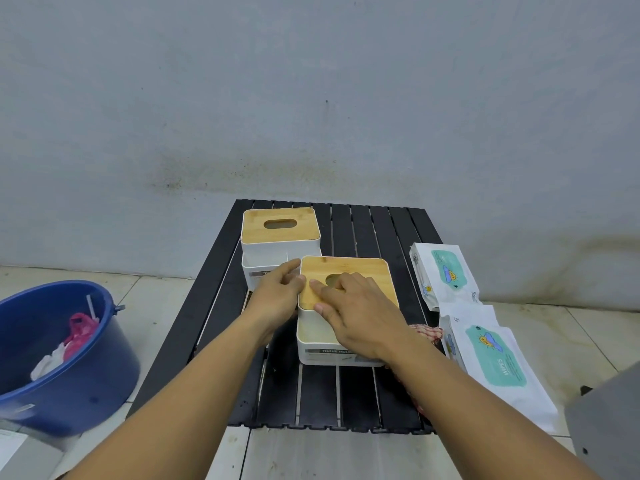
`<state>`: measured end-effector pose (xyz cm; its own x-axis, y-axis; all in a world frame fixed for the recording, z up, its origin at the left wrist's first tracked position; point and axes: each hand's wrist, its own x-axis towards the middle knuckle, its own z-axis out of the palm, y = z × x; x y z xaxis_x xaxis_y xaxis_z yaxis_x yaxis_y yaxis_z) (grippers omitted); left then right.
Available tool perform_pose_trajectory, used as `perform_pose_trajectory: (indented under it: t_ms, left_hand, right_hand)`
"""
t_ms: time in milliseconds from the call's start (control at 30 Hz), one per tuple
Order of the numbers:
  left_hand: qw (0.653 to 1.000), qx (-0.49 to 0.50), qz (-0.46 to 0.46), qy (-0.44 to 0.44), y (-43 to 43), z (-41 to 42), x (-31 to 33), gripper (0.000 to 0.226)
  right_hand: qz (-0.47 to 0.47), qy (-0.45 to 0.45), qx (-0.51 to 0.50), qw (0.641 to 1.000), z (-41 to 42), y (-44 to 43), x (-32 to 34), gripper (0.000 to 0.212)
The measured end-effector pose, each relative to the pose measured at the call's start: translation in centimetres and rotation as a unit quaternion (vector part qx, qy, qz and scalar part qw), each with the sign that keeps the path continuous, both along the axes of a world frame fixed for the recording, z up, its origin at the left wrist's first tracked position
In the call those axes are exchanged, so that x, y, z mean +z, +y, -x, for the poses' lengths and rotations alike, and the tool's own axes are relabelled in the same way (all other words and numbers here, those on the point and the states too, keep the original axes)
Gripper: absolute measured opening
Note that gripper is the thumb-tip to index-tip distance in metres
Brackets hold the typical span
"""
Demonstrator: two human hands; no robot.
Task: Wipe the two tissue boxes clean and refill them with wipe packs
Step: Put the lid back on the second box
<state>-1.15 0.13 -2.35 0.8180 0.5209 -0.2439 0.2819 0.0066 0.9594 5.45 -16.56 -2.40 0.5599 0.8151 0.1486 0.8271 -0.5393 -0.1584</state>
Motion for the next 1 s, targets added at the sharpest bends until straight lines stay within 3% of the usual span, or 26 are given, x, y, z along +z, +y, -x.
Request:
perform_pose_trajectory:
  t_ms: [167,233,300,367,433,533,700,1000]
  left_hand:
    - [0.998,-0.012,-0.061,-0.005,-0.2,-0.1,-0.2,0.040]
    - [0.983,-0.026,-0.182,0.010,0.3,-0.5,-0.4,0.041]
    - [0.928,-0.051,-0.366,0.053,1.2,-1.1,-0.6,0.044]
    - [0.843,-0.080,-0.522,0.105,2.1,-1.7,-0.6,0.049]
    - [0.775,-0.125,-0.601,0.153,2.4,-2.2,-0.4,0.054]
    - [0.755,-0.185,-0.594,0.205,2.3,-2.4,0.2,0.059]
    - [0.779,-0.209,-0.553,0.208,2.8,-0.1,1.1,0.071]
    - [0.751,-0.278,-0.549,0.240,0.2,6.6,2.1,0.065]
  right_hand:
    - [0.014,0.002,0.001,1.000,0.1,-0.1,-0.2,0.072]
    - [0.013,-0.001,-0.001,1.000,-0.1,-0.3,-0.2,0.070]
    - [0.007,-0.003,-0.010,1.000,-0.4,-0.7,-0.3,0.065]
    - [0.004,-0.002,-0.018,1.000,-0.9,-1.1,-0.4,0.061]
    - [0.003,-0.004,-0.024,1.000,-1.1,-1.5,-0.4,0.065]
    - [-0.010,0.000,-0.032,0.999,-1.5,-2.0,-0.4,0.059]
    - [-0.029,0.016,-0.051,0.998,-2.1,-2.6,0.3,0.052]
    - [-0.038,0.023,-0.051,0.998,-2.6,-2.8,0.4,0.051]
